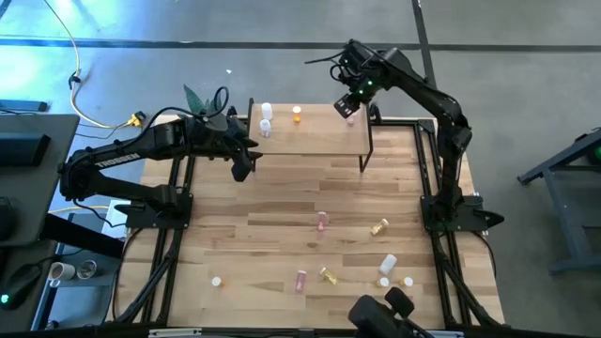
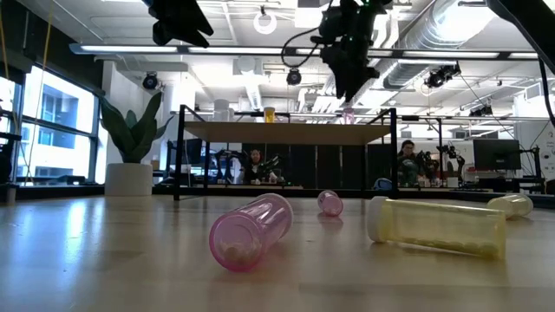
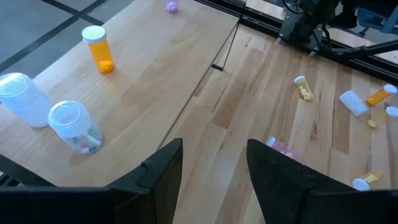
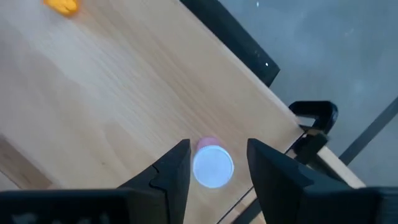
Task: Pick and place medicine bottles onto shelf by color
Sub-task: Put the bottom left yellow pill bottle on the shelf
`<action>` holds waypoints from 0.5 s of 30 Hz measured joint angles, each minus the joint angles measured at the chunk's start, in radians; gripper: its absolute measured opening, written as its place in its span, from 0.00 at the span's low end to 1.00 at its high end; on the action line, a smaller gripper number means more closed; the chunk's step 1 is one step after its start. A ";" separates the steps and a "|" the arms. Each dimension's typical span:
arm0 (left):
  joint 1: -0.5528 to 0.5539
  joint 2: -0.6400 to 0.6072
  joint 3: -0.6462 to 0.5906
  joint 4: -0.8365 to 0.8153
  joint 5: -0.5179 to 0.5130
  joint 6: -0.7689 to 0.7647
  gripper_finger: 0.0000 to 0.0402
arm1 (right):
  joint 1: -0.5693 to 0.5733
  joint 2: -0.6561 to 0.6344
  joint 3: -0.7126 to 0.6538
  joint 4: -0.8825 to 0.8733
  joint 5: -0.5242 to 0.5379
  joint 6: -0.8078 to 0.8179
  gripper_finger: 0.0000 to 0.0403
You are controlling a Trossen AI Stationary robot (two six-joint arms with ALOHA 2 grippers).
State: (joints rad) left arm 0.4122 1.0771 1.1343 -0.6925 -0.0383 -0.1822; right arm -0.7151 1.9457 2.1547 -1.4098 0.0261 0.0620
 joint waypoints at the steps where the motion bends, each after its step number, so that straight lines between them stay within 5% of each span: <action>1: 0.000 0.000 0.000 0.000 0.000 0.000 0.42 | 0.000 0.000 0.018 -0.007 0.000 0.000 0.37; 8: 0.000 0.000 0.000 0.000 0.000 0.000 0.42 | 0.053 -0.017 0.110 -0.158 -0.019 0.046 0.37; 15: 0.000 0.000 0.000 0.000 -0.005 0.002 0.42 | 0.213 -0.107 0.012 -0.157 -0.019 0.093 0.37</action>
State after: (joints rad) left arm 0.4118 1.0771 1.1343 -0.6926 -0.0429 -0.1806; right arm -0.5018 1.8392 2.1664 -1.5664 0.0071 0.1552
